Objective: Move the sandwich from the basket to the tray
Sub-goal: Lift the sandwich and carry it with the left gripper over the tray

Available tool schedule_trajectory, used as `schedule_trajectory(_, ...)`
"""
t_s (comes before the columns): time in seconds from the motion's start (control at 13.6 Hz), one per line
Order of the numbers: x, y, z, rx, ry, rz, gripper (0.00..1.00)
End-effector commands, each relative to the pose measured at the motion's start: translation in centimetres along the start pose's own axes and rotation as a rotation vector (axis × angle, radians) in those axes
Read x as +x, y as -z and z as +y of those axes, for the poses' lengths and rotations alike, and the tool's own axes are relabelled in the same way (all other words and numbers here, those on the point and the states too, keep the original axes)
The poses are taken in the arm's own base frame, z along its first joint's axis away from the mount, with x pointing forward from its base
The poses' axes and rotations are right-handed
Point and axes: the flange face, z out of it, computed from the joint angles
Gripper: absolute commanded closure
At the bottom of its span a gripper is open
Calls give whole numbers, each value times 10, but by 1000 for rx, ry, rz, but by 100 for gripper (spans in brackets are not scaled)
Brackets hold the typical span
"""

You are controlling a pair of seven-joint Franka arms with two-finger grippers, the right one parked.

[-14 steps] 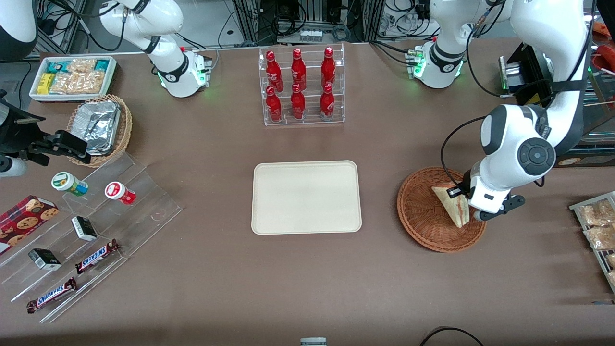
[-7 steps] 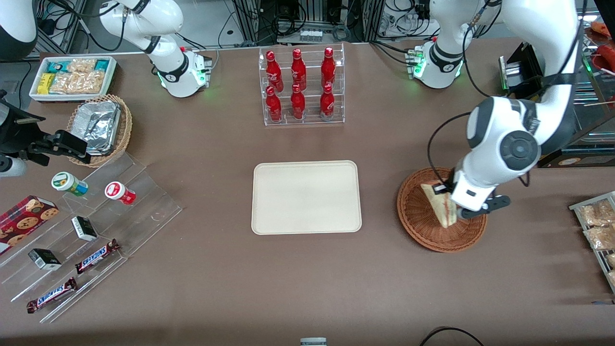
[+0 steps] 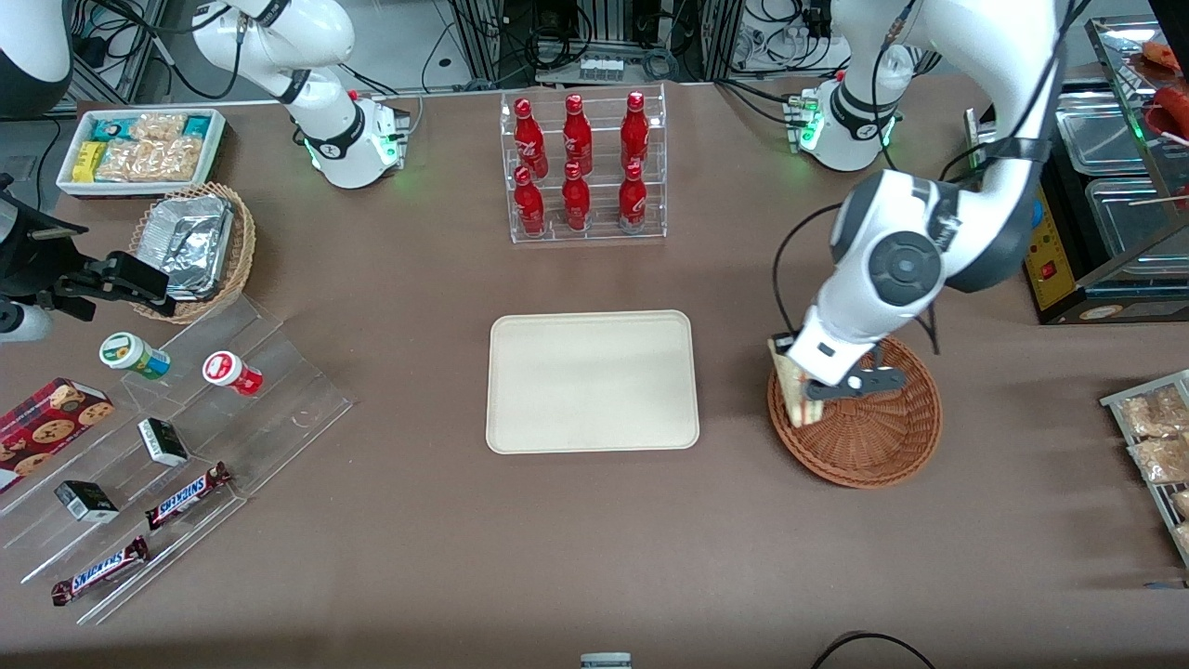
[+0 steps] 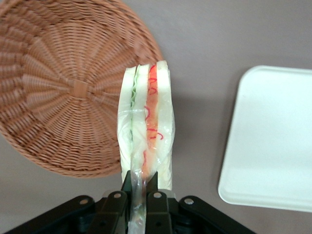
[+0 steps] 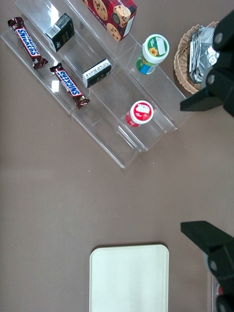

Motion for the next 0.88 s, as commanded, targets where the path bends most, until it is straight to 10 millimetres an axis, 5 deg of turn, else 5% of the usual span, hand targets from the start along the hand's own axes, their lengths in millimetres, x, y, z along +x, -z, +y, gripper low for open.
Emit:
schedule_trajectory(0.0, -8, -4, 32, 14, -69, 10, 100)
schedule_trajectory(0.81, -33, -51, 159, -68, -212, -4, 100)
